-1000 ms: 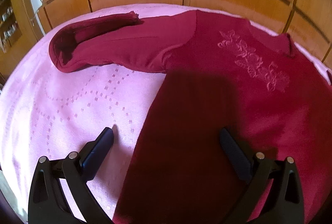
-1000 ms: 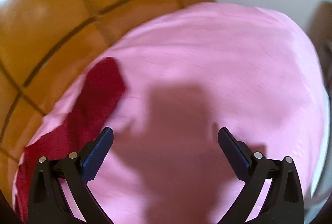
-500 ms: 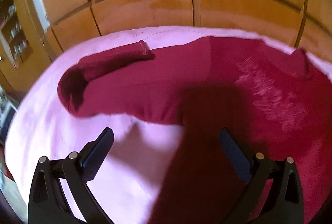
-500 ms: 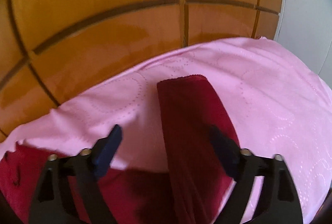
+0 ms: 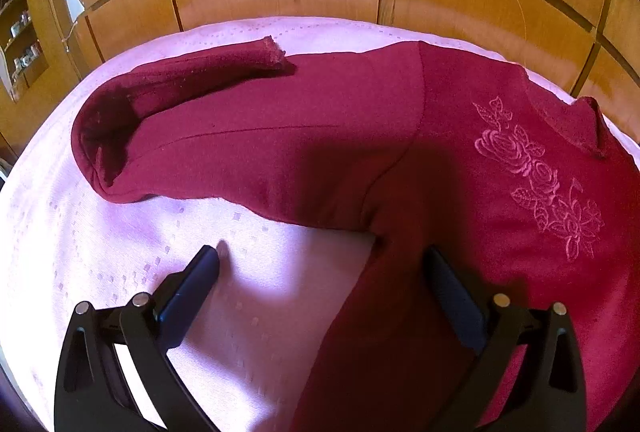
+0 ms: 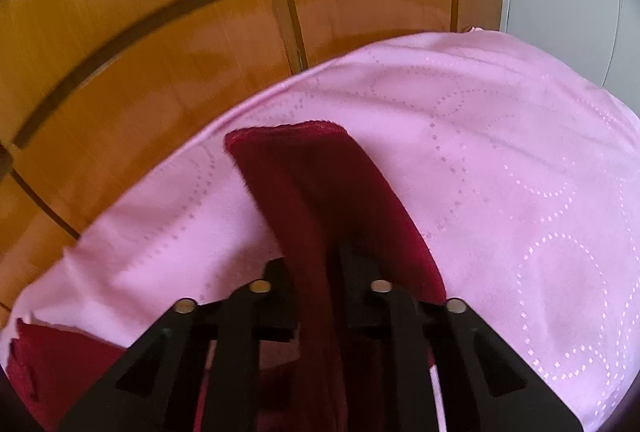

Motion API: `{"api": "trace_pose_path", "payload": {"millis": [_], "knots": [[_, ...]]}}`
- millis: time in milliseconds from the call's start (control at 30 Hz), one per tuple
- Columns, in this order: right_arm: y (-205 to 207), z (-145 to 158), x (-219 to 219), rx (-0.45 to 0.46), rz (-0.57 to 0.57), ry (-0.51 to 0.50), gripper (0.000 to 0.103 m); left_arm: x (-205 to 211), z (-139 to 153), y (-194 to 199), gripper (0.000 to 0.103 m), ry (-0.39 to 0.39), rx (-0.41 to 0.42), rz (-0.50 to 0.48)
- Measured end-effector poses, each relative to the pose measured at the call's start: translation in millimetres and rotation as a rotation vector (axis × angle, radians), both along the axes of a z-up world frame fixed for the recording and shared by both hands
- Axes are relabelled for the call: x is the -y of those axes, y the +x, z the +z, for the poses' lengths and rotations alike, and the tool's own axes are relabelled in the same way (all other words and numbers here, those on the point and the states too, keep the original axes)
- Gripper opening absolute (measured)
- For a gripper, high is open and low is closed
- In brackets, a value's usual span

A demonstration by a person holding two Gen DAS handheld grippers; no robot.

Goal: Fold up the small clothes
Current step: 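Carry the held sleeve across the shirt body with the right tool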

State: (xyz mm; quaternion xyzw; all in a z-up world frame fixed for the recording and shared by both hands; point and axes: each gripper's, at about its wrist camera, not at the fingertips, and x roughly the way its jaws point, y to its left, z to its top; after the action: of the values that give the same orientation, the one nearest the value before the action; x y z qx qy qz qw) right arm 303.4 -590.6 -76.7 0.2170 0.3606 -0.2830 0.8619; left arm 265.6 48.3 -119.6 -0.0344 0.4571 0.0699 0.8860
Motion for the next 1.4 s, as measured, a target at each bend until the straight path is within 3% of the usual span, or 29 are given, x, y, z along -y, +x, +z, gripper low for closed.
{"api": "trace_pose_path", "payload": {"millis": [233,400,533,833,900,1000,1067,1133,1167,1300,1400], "knots": [[-18,33,-37,0.128,0.081,0.057,0.009,1,0,0,0.101,-0.002,0.001,0.0],[-26,61,-100,0.244,0.224,0.102,0.009,0,0,-1,0.101,-0.005,0.002,-0.001],[-22,74,-163,0.286,0.366,0.134,0.009,0,1,-1,0.101,-0.008,0.003,-0.001],[-15,55,-302,0.259,0.652,0.249,0.009,-3,0,-1,0.101,-0.016,0.007,-0.001],[-12,40,-329,0.221,0.704,0.285,0.009,-3,0,-1,0.101,-0.016,0.007,-0.001],[-10,20,-356,0.154,0.758,0.249,0.009,-3,0,-1,0.101,-0.013,0.006,-0.001],[-10,7,-367,0.093,0.803,0.235,0.019,-3,0,-1,0.101,-0.012,0.003,-0.002],[-19,4,-365,0.078,0.801,0.237,0.062,-3,1,0,0.101,-0.013,-0.003,-0.003],[-26,6,-359,0.097,0.795,0.246,0.067,-3,2,0,0.101,-0.015,-0.01,-0.005],[-63,21,-327,0.192,0.751,0.286,0.068,-5,14,-1,0.101,-0.084,-0.017,-0.023],[-86,18,-296,0.221,0.677,0.325,0.068,-5,37,-9,0.101,-0.182,0.073,-0.01]]}}
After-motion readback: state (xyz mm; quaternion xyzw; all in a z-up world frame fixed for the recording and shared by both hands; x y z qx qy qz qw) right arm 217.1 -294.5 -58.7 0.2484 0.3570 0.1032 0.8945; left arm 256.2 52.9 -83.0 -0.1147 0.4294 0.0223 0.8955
